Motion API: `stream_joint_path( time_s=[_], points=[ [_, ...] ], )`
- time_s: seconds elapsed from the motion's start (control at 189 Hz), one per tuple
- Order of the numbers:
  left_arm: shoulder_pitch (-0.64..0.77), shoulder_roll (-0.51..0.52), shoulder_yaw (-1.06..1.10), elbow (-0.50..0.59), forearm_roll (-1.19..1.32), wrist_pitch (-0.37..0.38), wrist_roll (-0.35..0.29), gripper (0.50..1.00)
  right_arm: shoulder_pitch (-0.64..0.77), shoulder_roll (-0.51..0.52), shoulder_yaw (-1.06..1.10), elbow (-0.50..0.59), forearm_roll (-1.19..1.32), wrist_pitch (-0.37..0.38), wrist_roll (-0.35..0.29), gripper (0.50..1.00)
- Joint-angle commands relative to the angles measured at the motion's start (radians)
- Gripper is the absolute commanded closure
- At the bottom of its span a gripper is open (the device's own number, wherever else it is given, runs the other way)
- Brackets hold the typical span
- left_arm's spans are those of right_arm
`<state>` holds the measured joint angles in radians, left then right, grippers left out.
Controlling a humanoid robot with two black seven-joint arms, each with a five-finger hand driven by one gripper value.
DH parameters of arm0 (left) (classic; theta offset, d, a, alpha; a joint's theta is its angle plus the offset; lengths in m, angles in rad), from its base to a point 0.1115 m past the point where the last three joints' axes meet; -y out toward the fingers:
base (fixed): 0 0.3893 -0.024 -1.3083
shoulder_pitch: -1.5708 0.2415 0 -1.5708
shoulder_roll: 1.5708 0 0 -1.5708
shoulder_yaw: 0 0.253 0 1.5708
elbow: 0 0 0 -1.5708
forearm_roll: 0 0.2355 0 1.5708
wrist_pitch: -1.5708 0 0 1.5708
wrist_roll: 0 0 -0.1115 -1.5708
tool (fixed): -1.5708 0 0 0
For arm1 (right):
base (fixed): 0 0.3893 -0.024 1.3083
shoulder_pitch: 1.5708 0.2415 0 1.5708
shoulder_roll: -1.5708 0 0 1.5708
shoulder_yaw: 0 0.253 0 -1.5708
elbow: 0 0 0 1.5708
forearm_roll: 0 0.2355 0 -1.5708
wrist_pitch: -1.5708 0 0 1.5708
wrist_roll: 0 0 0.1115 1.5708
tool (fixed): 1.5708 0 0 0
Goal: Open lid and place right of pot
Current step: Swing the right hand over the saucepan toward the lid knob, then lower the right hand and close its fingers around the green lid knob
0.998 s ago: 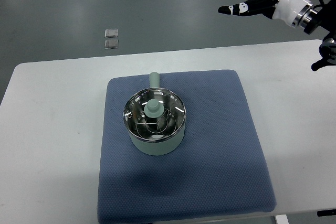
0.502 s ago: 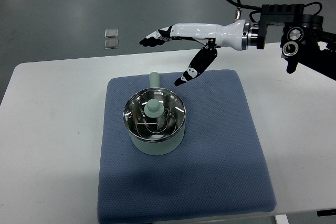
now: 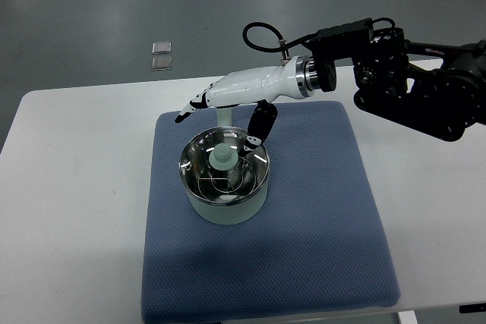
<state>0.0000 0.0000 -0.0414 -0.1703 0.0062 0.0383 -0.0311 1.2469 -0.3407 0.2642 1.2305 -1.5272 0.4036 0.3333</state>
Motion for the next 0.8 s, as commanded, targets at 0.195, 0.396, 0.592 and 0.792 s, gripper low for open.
stream_joint_path(
  time_s=[0.195,0.396,0.592,0.792],
  points=[
    [0.000,0.000,0.000,0.000,0.000,0.000,0.000,0.500,0.006,0.012,0.000,0.001,-0.047,0.003,-0.016,0.572],
    [0.000,0.000,0.000,0.000,0.000,0.000,0.000,0.500,0.006,0.014,0.000,0.001,-0.126,0.003,-0.014,0.572],
    [0.000,0.000,0.000,0.000,0.000,0.000,-0.001,0.500,-0.003,0.034,0.000,0.000,-0.229,-0.002,-0.022,0.572],
    [0.000,0.000,0.000,0.000,0.000,0.000,0.000,0.500,-0.003,0.035,0.000,0.000,-0.254,0.004,-0.022,0.572]
  ],
)
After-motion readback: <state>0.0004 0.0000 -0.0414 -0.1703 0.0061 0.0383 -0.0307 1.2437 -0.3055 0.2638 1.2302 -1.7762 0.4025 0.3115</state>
